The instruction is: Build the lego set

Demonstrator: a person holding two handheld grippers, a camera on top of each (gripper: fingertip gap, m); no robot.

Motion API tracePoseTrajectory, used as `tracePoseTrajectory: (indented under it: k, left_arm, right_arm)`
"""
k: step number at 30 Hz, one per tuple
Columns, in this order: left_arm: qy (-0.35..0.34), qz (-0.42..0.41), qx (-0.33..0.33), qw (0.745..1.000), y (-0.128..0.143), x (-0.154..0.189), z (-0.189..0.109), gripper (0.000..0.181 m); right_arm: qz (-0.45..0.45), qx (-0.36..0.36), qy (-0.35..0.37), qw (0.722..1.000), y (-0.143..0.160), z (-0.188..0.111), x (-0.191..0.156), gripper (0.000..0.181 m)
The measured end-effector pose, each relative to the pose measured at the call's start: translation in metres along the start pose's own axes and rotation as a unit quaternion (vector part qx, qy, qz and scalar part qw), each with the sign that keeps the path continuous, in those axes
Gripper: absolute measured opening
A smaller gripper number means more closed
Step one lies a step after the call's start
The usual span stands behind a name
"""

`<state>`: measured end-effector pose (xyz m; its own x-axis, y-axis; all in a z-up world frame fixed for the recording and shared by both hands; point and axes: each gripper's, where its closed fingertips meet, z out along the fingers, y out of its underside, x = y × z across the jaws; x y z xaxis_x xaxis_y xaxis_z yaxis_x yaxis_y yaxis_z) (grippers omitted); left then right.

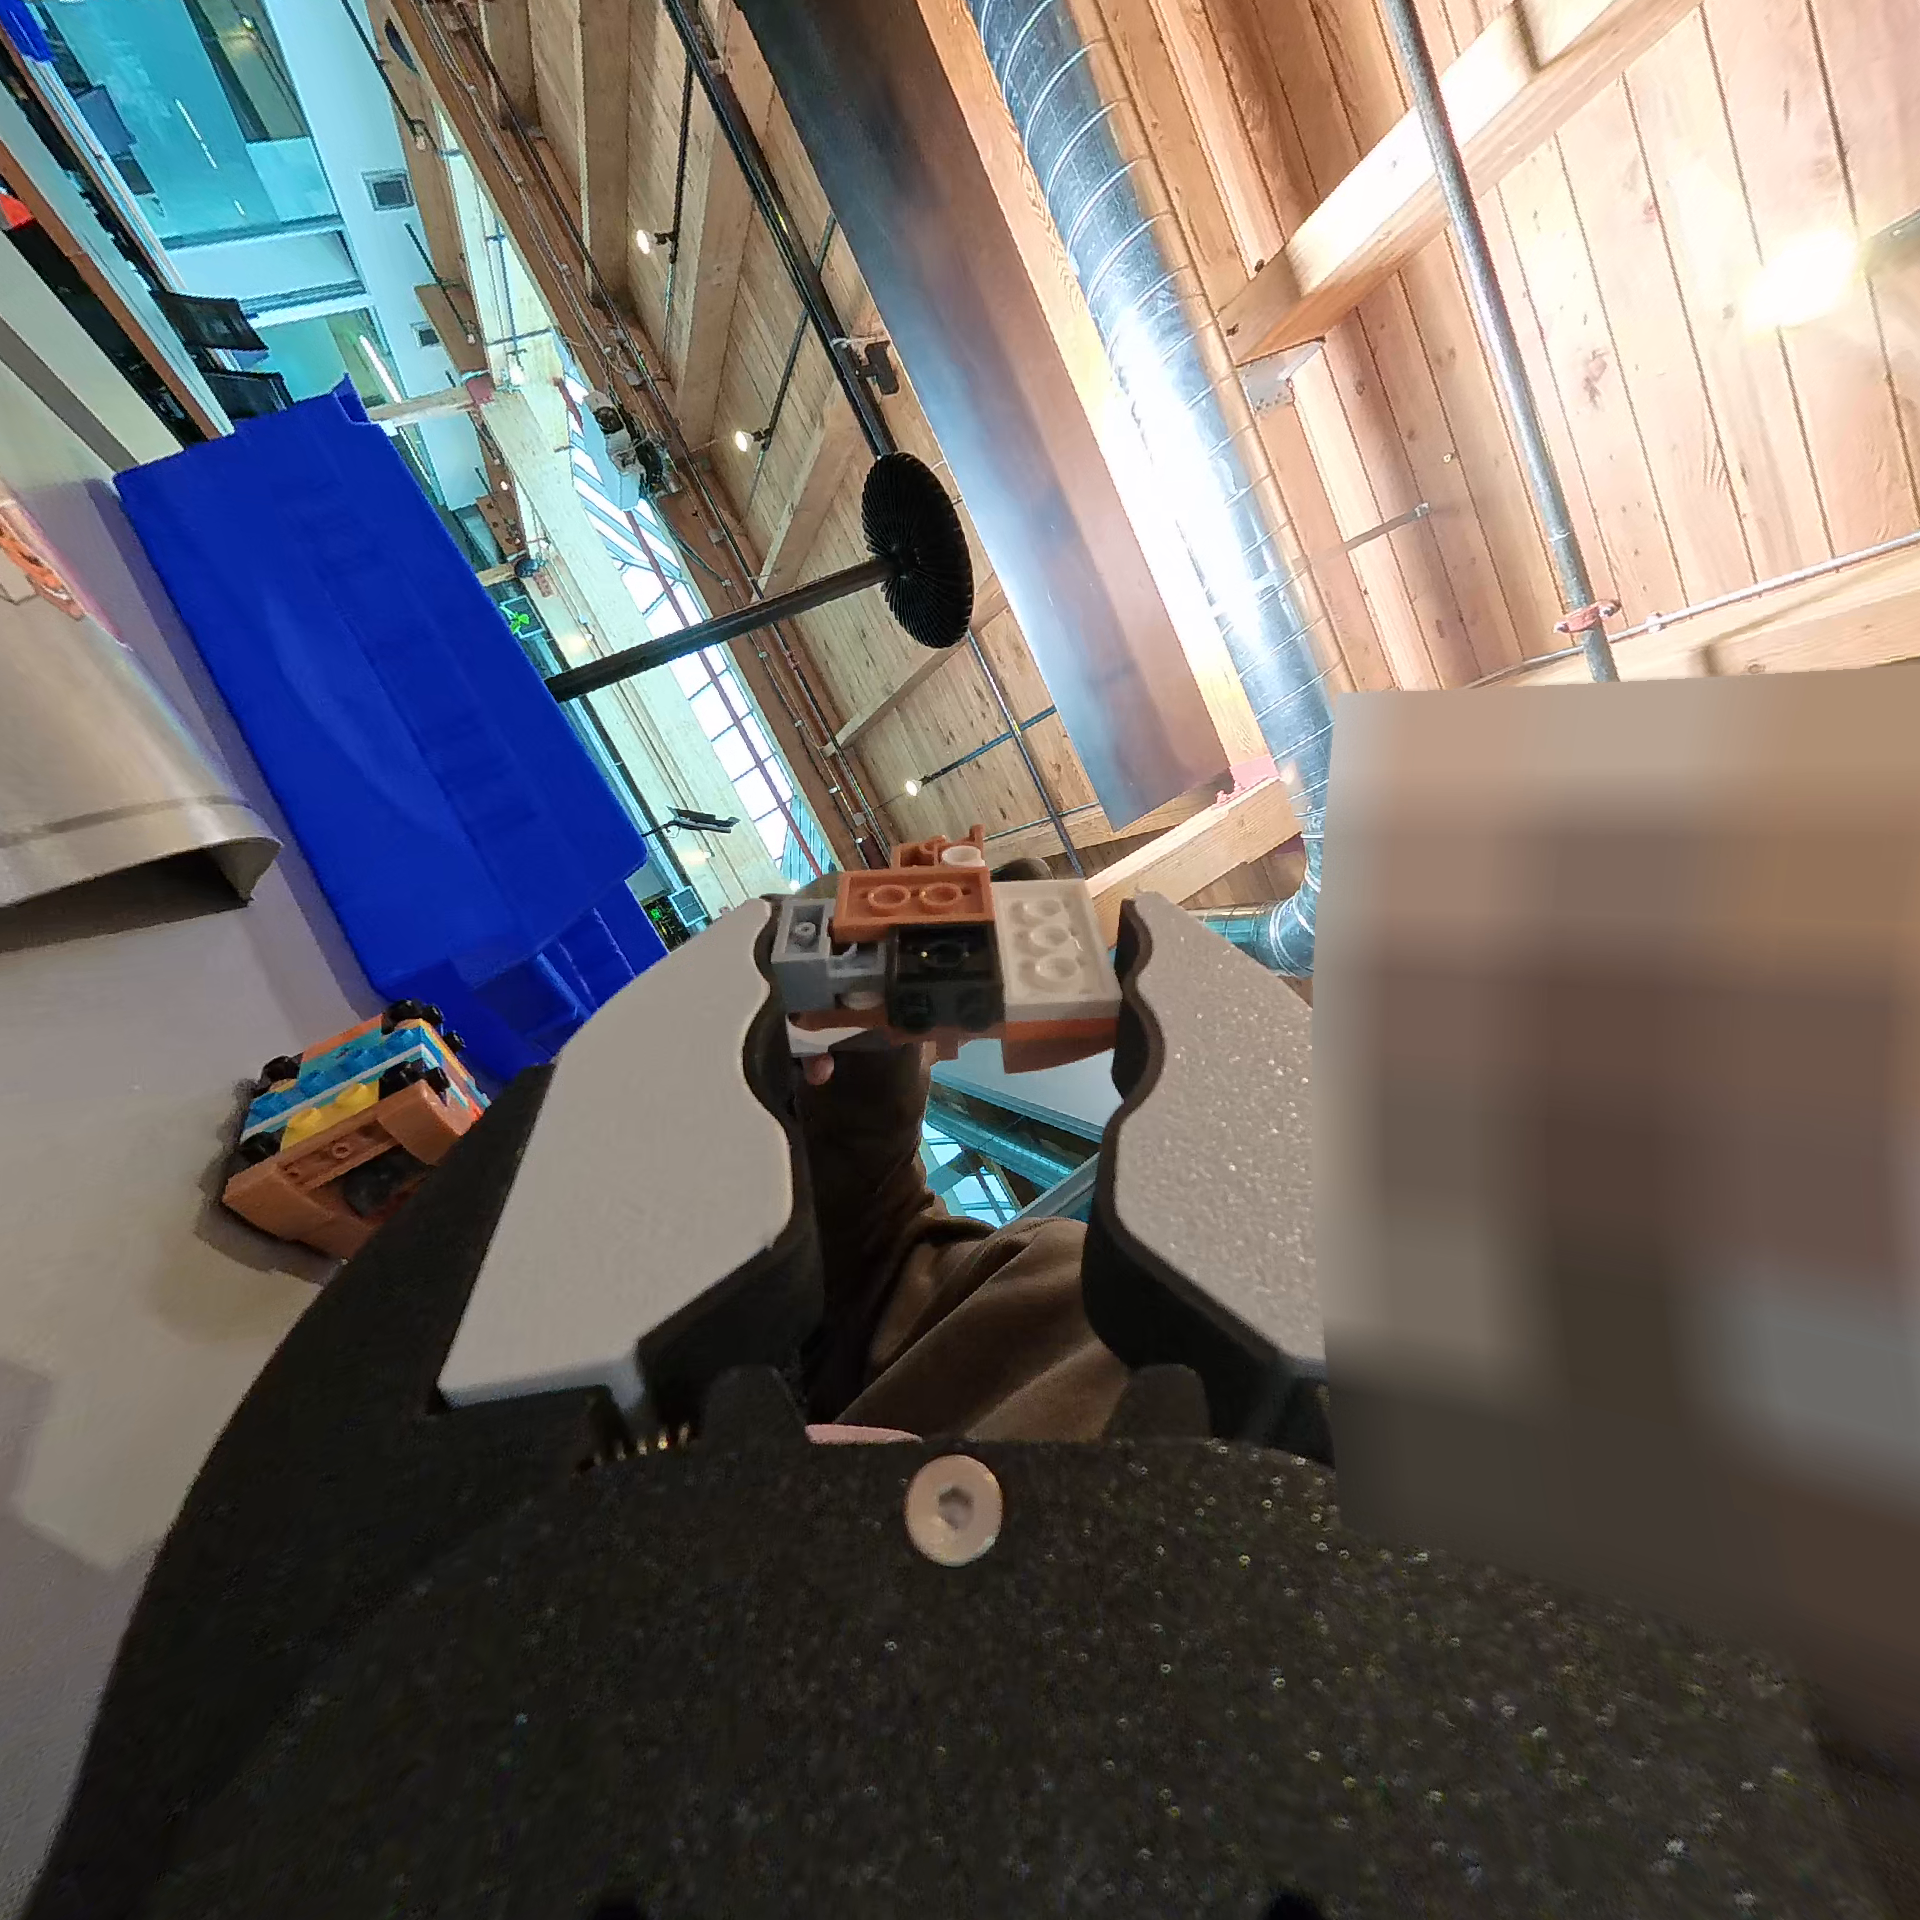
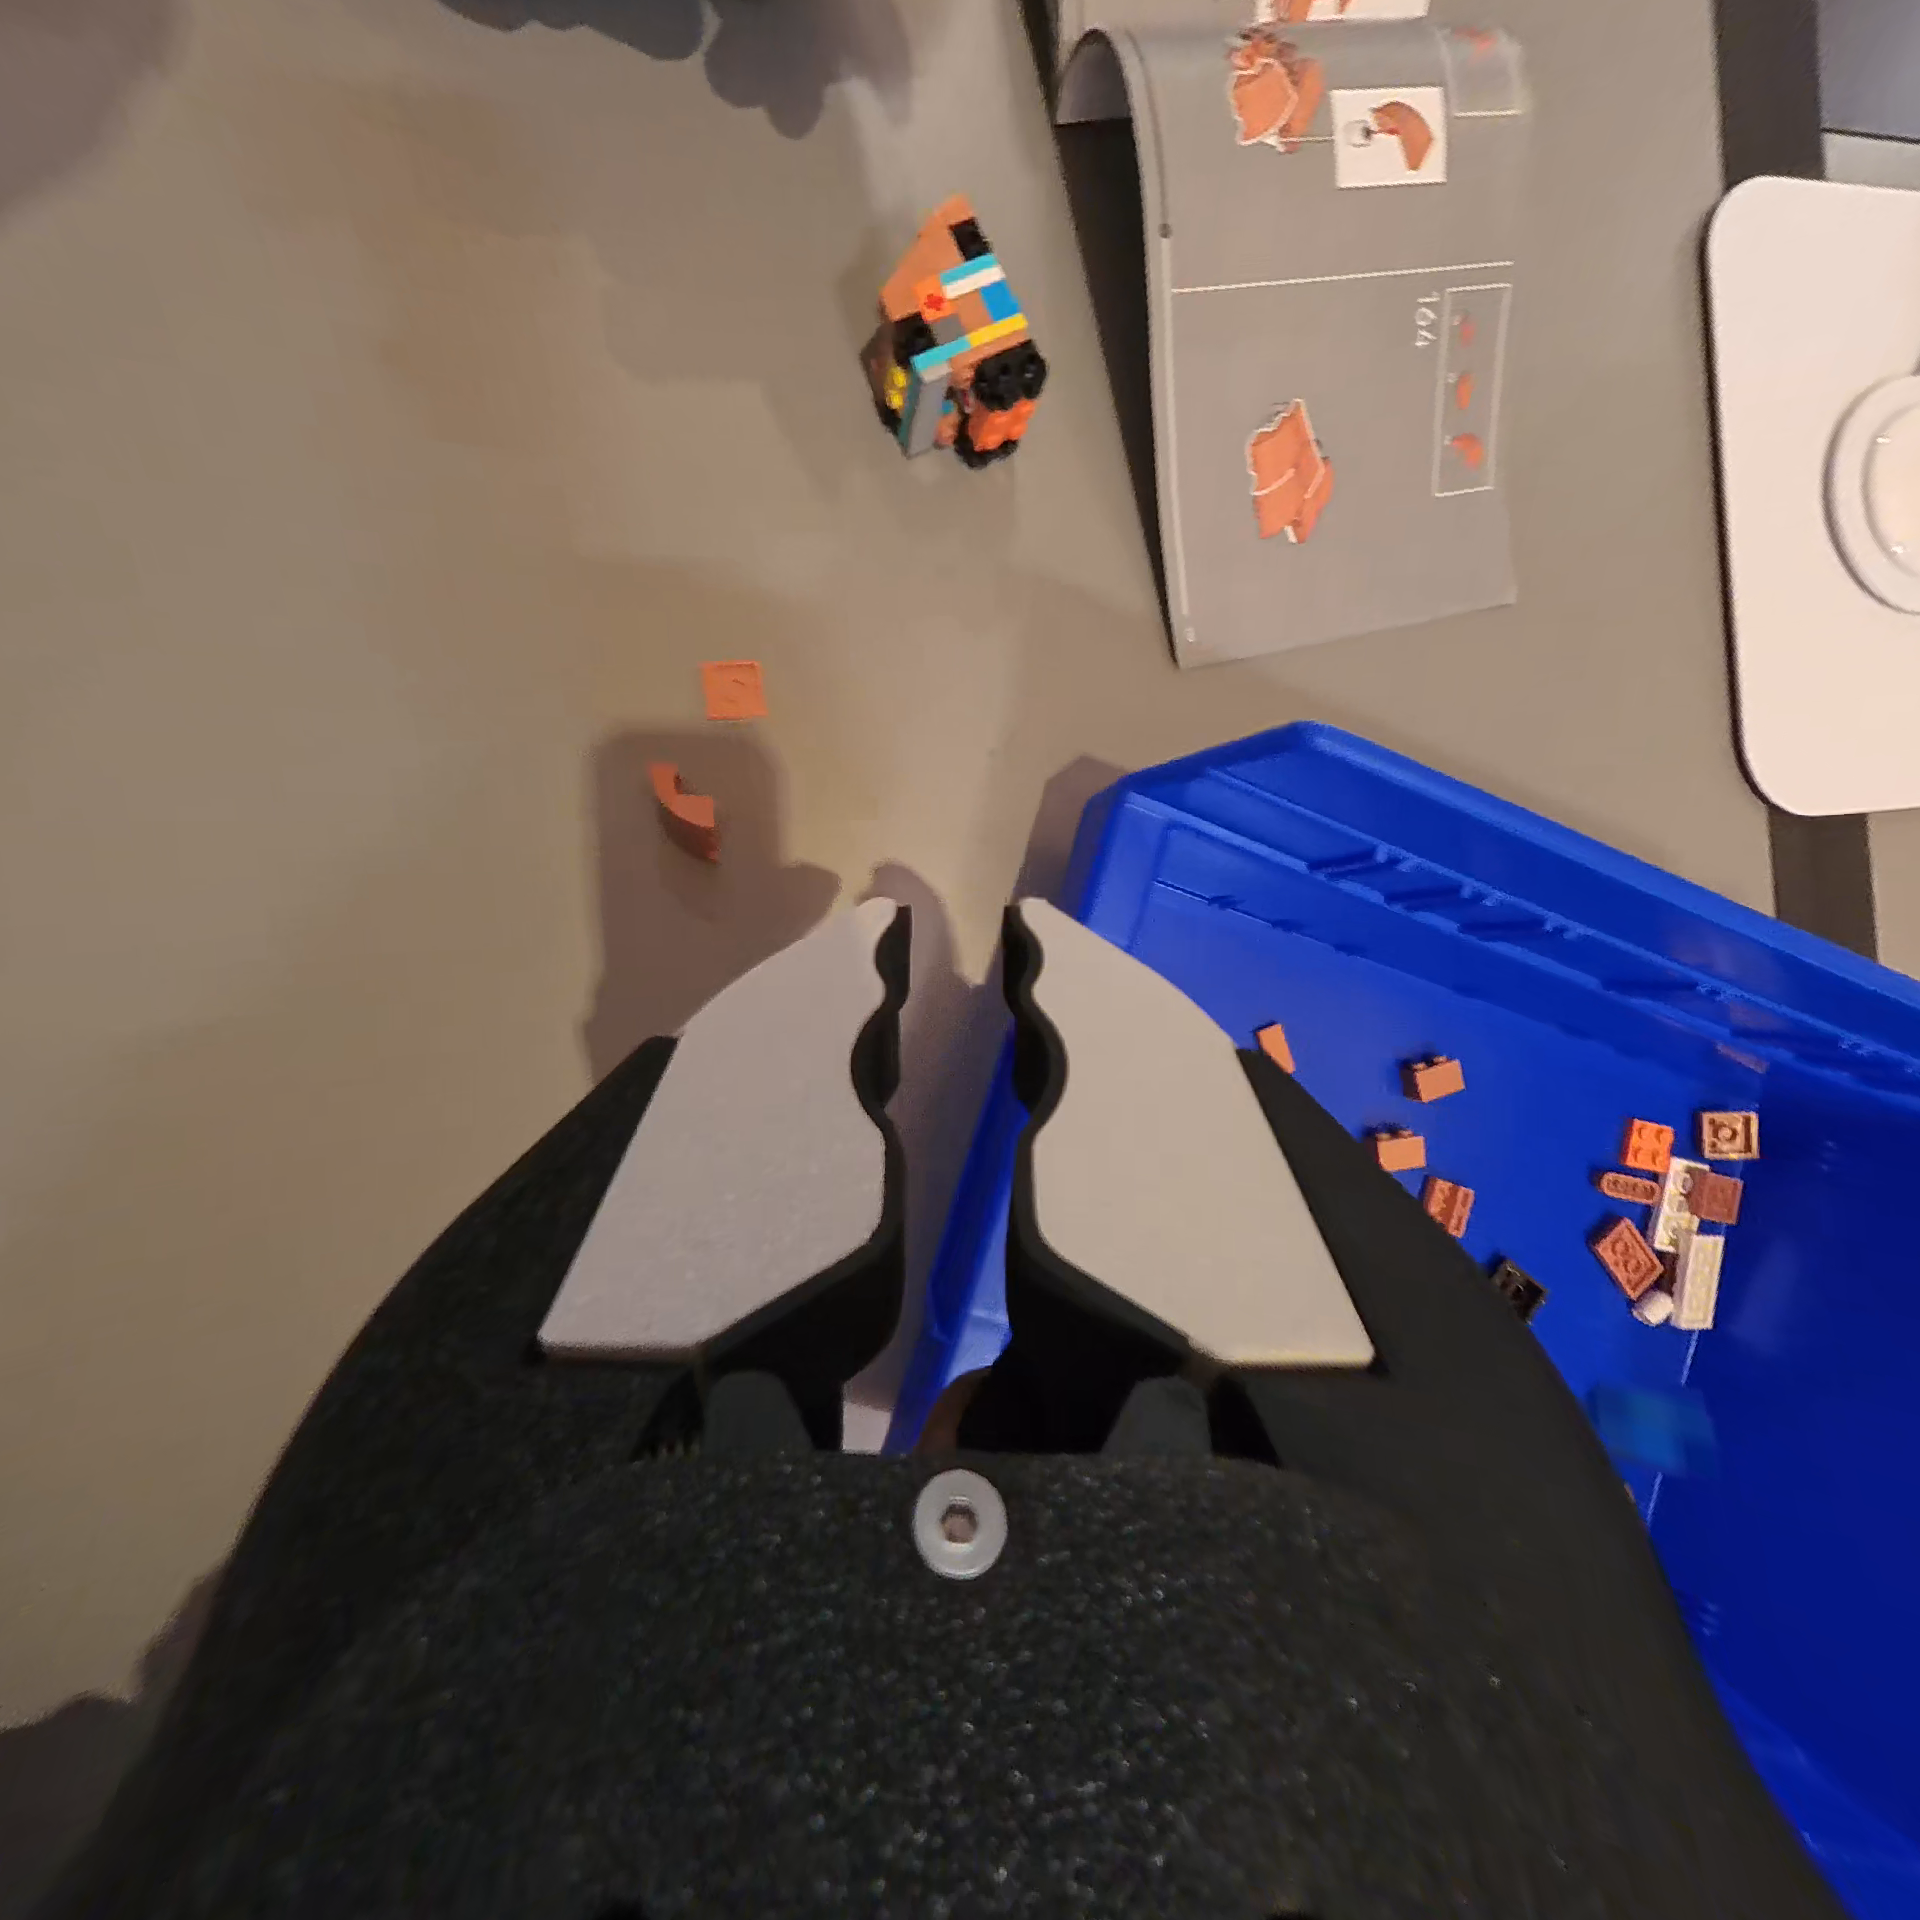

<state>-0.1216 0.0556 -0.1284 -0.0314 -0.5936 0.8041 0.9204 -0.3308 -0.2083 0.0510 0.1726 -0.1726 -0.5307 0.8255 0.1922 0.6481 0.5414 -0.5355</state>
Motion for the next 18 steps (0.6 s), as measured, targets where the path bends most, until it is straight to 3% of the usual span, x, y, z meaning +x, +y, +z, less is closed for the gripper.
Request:
tracePoseTrajectory:
  k: [18]
  left_arm:
    - [-0.003,0.000,0.001,1.000,-0.001,-0.002,-0.001,0.060]
  right_arm:
    - [0.020,-0.003,0.018,1.000,0.008,0.000,0.018,0.017]
